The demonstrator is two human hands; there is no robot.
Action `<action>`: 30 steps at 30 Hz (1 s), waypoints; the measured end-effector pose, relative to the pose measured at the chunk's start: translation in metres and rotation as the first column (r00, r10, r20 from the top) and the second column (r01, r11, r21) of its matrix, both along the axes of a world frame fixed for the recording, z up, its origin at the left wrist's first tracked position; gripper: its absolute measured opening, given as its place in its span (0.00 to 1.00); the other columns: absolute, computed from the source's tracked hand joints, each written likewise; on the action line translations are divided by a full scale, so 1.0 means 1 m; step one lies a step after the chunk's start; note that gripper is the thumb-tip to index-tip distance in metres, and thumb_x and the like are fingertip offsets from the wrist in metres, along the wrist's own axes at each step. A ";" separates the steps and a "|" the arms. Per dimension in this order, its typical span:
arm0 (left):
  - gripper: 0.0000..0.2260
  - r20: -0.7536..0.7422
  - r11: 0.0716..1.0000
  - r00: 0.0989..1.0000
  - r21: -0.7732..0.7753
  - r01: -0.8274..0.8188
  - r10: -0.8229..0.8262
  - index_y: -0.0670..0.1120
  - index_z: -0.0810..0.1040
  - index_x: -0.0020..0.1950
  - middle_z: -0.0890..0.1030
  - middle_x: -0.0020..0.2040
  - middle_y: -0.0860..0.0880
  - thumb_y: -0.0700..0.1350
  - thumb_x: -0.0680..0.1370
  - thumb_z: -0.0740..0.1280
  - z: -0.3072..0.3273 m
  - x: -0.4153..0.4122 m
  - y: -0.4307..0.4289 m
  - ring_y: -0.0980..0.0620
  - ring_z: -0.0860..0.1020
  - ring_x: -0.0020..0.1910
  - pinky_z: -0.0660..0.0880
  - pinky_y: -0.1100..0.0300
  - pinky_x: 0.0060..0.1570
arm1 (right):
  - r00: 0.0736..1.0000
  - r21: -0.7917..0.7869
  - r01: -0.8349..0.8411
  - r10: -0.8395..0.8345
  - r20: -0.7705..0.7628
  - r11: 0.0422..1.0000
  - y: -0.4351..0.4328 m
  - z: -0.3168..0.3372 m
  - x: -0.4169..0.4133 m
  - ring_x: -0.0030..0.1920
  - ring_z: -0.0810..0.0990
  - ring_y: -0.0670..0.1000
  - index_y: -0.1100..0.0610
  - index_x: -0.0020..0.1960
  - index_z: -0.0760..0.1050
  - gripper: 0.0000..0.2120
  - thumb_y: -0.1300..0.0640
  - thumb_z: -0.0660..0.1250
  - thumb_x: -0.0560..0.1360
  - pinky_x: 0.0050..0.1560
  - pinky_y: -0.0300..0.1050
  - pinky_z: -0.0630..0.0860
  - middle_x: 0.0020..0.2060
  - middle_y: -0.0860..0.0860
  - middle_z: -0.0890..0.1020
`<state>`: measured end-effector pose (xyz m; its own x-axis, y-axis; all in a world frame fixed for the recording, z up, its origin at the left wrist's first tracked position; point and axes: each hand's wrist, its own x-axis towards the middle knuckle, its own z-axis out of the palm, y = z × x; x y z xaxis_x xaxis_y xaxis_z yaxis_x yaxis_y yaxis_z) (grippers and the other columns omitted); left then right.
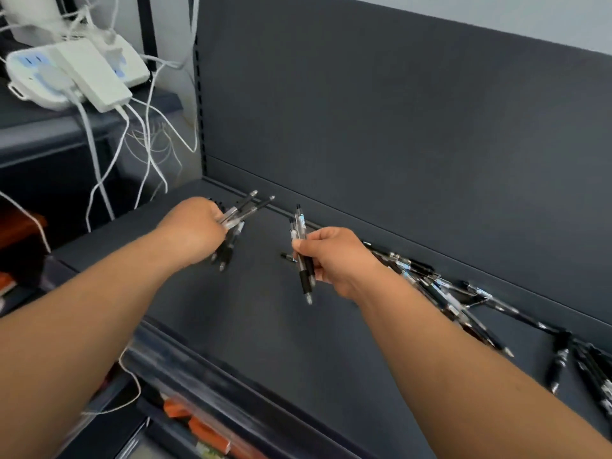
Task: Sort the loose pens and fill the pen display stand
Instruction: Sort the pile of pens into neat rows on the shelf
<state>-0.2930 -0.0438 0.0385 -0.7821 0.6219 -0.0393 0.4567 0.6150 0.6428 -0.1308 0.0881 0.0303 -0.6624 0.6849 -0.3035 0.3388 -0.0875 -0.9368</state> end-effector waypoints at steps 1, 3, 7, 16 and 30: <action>0.06 -0.030 1.000 1.000 -0.027 -0.008 0.007 0.42 0.79 0.41 0.81 0.38 0.39 0.37 0.74 0.63 -0.002 -0.006 -0.002 0.39 0.81 0.41 0.77 0.51 0.42 | 1.000 -0.022 0.002 -0.003 -0.008 1.000 -0.003 -0.003 -0.013 0.31 0.79 0.47 0.56 0.42 0.74 0.06 0.61 0.71 0.73 0.29 0.37 0.73 0.35 0.52 0.81; 0.05 -0.066 0.997 0.998 -0.070 -0.019 0.014 0.40 0.78 0.39 0.79 0.37 0.40 0.36 0.73 0.64 -0.006 -0.017 -0.005 0.40 0.79 0.41 0.74 0.55 0.39 | 1.000 -0.043 0.013 -0.013 -0.001 0.999 -0.008 -0.008 -0.037 0.32 0.79 0.48 0.56 0.42 0.72 0.08 0.61 0.72 0.72 0.28 0.36 0.72 0.35 0.53 0.81; 0.03 -0.112 0.989 0.994 -0.144 -0.031 0.014 0.41 0.76 0.39 0.76 0.39 0.41 0.37 0.74 0.66 -0.015 -0.032 -0.002 0.41 0.77 0.44 0.70 0.56 0.41 | 0.998 -0.056 0.043 -0.041 0.043 0.998 -0.012 -0.020 -0.073 0.35 0.78 0.49 0.56 0.43 0.71 0.10 0.61 0.73 0.72 0.29 0.39 0.74 0.38 0.54 0.80; 0.08 -0.280 0.977 0.958 -0.212 -0.009 -0.052 0.45 0.70 0.38 0.73 0.38 0.46 0.43 0.76 0.65 -0.037 -0.049 0.010 0.43 0.75 0.42 0.67 0.56 0.35 | 0.992 0.049 0.039 -0.044 0.115 0.998 -0.008 -0.029 -0.099 0.43 0.76 0.53 0.66 0.65 0.69 0.20 0.65 0.68 0.74 0.52 0.54 0.80 0.44 0.62 0.80; 0.19 -0.469 0.963 0.855 -0.240 0.118 -0.222 0.48 0.73 0.65 0.73 0.62 0.45 0.55 0.77 0.64 -0.029 -0.021 0.033 0.42 0.66 0.63 0.63 0.49 0.61 | 0.990 0.267 0.004 -0.041 0.133 0.964 0.016 -0.009 -0.041 0.45 0.79 0.47 0.58 0.65 0.72 0.16 0.65 0.57 0.79 0.55 0.47 0.79 0.51 0.51 0.78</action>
<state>-0.3144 -0.0109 0.0095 -0.6150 0.7668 0.1838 0.7878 0.5876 0.1845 -0.1718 0.1046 0.0217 -0.6110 0.7673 -0.1947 0.4651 0.1489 -0.8727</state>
